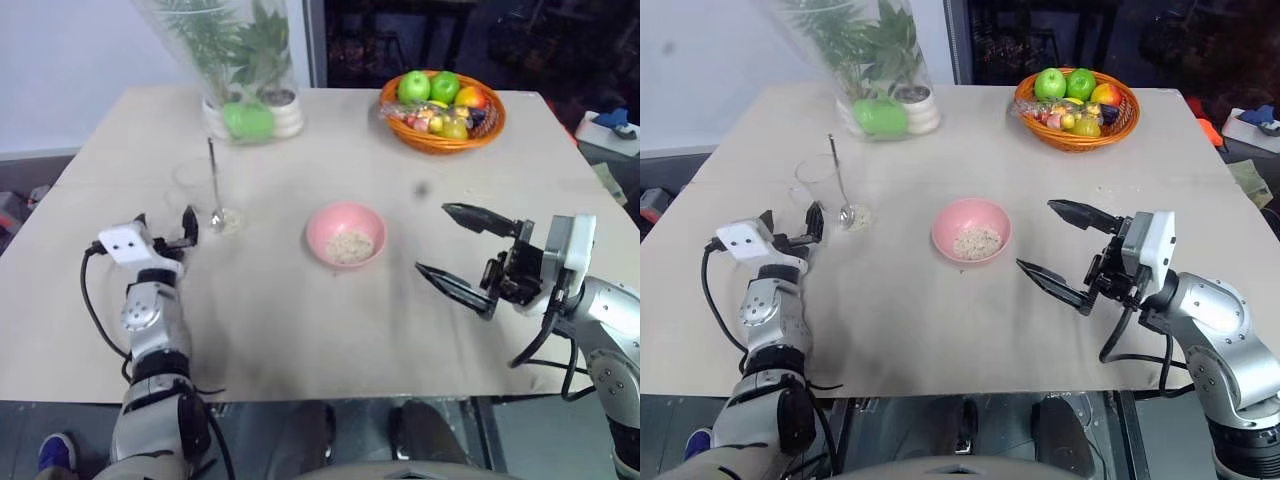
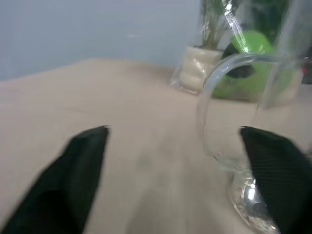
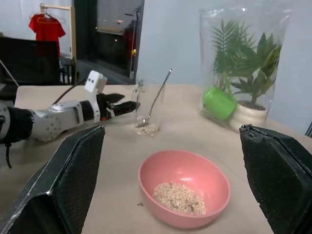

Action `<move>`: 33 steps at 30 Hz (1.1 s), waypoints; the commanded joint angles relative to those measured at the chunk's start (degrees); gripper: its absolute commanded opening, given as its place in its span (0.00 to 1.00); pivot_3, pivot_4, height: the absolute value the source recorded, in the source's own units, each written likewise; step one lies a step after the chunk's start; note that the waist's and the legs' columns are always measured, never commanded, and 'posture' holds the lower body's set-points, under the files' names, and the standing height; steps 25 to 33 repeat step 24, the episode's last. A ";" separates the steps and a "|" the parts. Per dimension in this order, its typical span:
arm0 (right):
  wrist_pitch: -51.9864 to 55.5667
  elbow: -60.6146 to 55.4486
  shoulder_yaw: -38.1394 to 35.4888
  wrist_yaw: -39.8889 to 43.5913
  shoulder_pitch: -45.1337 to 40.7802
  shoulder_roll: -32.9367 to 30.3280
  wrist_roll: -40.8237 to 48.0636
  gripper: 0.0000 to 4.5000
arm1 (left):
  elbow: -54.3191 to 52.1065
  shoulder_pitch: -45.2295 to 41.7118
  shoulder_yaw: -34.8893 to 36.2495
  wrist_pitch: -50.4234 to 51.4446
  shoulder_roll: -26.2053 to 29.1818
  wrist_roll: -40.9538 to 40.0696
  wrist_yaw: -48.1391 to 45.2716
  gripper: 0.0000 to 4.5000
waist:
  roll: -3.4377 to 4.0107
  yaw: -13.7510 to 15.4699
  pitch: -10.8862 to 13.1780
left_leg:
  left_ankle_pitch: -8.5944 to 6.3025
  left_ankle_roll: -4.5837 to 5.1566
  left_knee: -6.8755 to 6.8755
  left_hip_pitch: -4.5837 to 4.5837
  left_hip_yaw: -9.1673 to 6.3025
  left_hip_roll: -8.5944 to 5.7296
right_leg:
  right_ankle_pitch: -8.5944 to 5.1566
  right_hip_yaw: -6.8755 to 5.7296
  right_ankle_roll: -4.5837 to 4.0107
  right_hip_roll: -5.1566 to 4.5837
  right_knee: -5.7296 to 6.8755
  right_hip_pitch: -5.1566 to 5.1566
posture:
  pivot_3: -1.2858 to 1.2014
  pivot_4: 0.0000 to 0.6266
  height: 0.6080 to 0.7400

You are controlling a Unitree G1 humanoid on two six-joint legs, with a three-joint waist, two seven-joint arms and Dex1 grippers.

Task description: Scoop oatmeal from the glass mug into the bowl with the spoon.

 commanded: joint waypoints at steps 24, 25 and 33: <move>-10.77 21.14 -8.15 4.36 7.35 -8.77 -14.50 1.00 | -70.18 50.89 -4.35 39.87 7.21 -17.25 -14.26 0.99 | 0.17 0.33 -0.03 | -0.05 0.04 -0.74 -0.01 -0.04 0.00 | -0.12 0.01 -0.25 -0.56 -0.80 0.07 | 0.52 0.24 1.00; -10.77 21.14 -8.15 4.36 7.35 -8.77 -14.50 1.00 | -70.18 50.89 -4.35 39.87 7.21 -17.25 -14.26 0.99 | 0.17 0.33 -0.03 | -0.05 0.04 -0.74 -0.01 -0.04 0.00 | -0.12 0.01 -0.25 -0.56 -0.80 0.07 | 0.52 0.24 1.00; -10.77 21.14 -8.15 4.36 7.35 -8.77 -14.50 1.00 | -70.18 50.89 -4.35 39.87 7.21 -17.25 -14.26 0.99 | 0.17 0.33 -0.03 | -0.05 0.04 -0.74 -0.01 -0.04 0.00 | -0.12 0.01 -0.25 -0.56 -0.80 0.07 | 0.52 0.24 1.00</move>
